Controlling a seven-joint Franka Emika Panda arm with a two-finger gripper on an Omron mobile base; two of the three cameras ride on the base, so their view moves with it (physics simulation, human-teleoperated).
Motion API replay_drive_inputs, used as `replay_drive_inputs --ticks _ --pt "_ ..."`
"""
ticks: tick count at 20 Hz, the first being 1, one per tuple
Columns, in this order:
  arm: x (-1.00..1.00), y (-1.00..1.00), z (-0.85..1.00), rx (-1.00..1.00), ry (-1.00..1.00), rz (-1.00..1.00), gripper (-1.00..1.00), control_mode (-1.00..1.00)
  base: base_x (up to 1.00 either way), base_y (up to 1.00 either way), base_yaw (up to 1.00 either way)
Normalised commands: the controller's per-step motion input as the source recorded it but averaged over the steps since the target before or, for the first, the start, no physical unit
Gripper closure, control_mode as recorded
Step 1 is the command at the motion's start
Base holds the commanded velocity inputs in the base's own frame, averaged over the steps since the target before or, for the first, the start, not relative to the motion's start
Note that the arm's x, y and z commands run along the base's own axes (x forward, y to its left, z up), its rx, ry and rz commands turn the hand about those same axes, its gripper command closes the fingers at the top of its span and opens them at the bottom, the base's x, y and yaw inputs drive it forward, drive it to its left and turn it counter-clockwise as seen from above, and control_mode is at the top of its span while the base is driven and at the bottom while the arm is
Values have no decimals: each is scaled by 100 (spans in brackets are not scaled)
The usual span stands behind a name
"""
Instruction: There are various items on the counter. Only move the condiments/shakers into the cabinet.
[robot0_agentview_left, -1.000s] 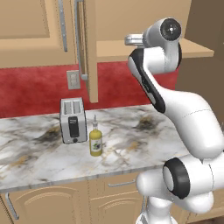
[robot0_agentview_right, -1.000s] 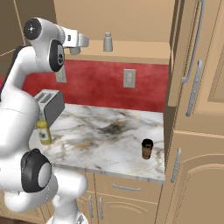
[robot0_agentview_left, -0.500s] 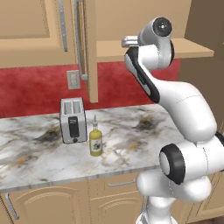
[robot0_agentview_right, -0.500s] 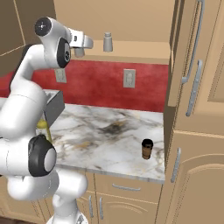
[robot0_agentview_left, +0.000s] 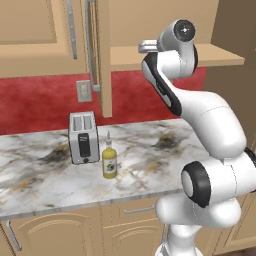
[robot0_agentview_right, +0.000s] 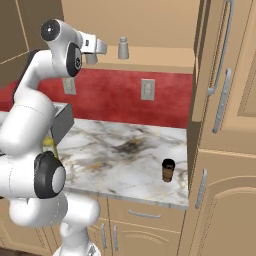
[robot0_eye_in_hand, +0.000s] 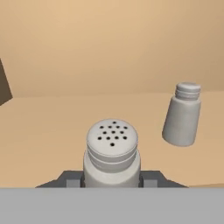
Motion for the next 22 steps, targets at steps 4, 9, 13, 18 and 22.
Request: replay_drive_inputs --ticks 4,9,13,18,22 --pt "80 0 0 0 0 -1 100 -100 0 0 0" --pt "97 0 0 0 1 0 100 -100 0 0 0" --pt "76 0 -18 0 2 0 100 -100 0 0 0" --pt "36 0 -56 -2 8 0 100 -100 0 0 0" --pt "16 0 -34 -4 4 0 -100 -100 0 0 0"
